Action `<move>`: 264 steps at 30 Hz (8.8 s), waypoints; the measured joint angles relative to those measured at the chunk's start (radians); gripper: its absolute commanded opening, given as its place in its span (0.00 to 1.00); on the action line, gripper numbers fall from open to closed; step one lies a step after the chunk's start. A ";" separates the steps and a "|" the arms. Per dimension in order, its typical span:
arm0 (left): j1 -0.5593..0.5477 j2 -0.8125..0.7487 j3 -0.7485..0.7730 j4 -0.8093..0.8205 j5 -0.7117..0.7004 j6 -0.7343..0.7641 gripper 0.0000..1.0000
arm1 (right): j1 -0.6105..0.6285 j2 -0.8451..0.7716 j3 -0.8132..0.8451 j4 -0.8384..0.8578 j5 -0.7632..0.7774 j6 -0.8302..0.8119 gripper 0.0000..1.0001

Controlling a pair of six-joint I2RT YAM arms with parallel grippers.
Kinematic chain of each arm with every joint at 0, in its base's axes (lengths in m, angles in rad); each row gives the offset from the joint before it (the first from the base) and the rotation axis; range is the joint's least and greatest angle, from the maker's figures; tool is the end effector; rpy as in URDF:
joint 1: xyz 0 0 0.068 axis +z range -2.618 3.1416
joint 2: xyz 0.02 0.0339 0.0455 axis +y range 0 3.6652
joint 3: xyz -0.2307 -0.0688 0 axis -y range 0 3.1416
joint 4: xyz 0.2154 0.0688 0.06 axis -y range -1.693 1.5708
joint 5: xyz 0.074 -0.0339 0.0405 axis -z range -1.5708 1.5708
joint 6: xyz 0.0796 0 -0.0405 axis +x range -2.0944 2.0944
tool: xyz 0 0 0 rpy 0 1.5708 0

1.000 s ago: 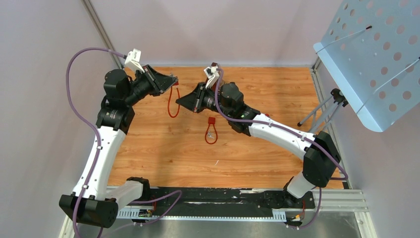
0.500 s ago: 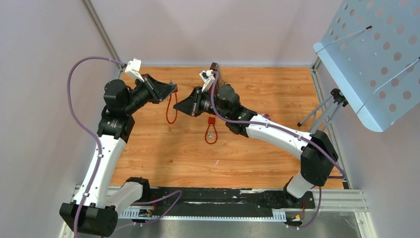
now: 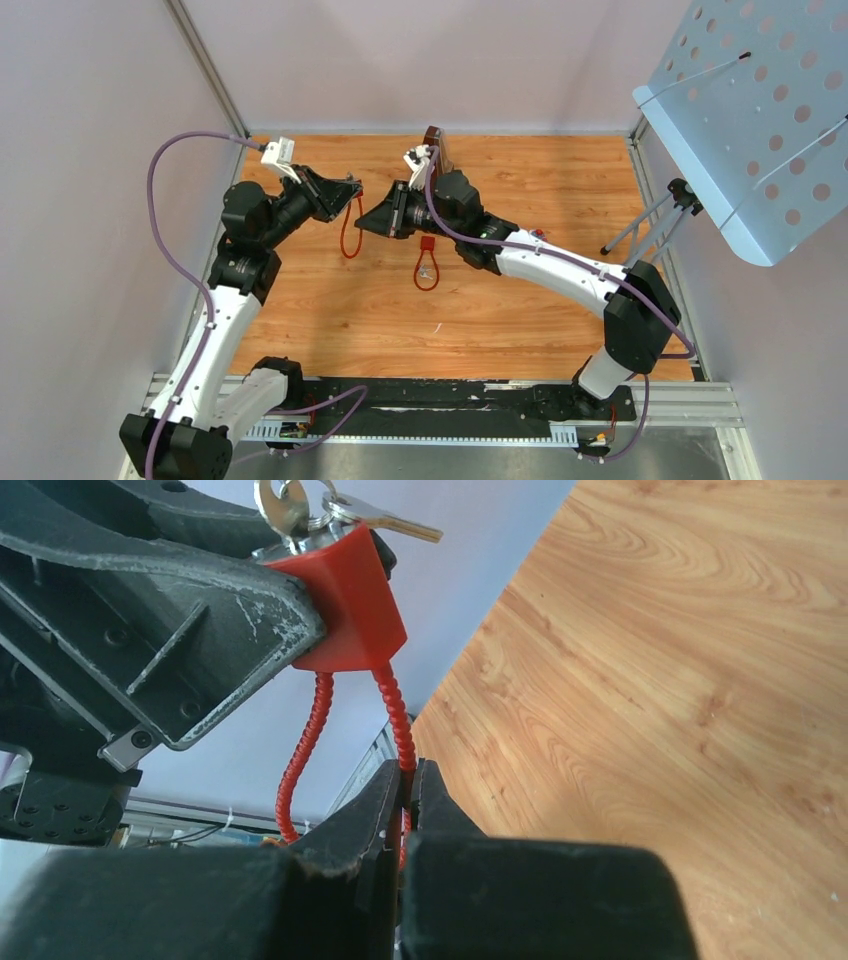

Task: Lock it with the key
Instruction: Lock the lock.

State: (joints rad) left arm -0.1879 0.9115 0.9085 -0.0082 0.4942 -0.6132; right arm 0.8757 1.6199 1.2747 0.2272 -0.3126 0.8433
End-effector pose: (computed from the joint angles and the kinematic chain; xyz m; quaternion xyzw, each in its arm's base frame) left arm 0.2271 -0.0816 0.3536 0.0226 0.7102 -0.4260 0.5600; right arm 0.2393 0.3252 0.3099 -0.1153 0.7367 0.5730 0.3401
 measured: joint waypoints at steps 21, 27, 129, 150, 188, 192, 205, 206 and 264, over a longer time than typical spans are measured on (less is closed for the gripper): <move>-0.040 0.263 0.101 -0.290 -0.035 0.016 0.00 | -0.081 -0.154 -0.179 -0.081 0.156 0.117 0.62; -0.039 0.270 0.161 -0.326 0.117 0.148 0.00 | -0.157 -0.275 -0.240 -0.085 0.071 0.043 0.56; -0.066 0.167 0.322 -0.649 0.446 0.592 0.00 | -0.058 -0.157 0.153 -0.350 -0.197 -0.351 0.41; -0.071 0.182 0.322 -0.705 0.825 0.620 0.00 | -0.142 -0.196 0.008 -0.090 -0.811 -0.682 0.29; -0.068 0.167 0.264 -0.600 0.921 0.531 0.00 | -0.144 -0.131 0.039 0.129 -0.946 -0.646 0.38; -0.068 0.167 0.258 -0.592 0.933 0.521 0.00 | -0.144 -0.085 0.051 0.121 -0.963 -0.650 0.29; -0.067 0.166 0.235 -0.541 0.940 0.470 0.00 | -0.145 -0.071 0.080 0.074 -0.996 -0.637 0.00; -0.067 0.166 0.237 -0.549 0.933 0.475 0.00 | -0.145 -0.069 0.089 0.051 -0.991 -0.632 0.00; -0.120 0.046 0.207 -0.705 0.234 0.946 0.00 | -0.051 0.013 0.170 -0.376 -0.158 -0.073 0.39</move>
State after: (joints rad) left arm -0.3080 0.9573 1.1152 -0.7132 0.7280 0.3328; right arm 0.8242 1.6325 1.4448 -0.1486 -0.4709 0.7704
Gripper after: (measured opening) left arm 0.228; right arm 0.377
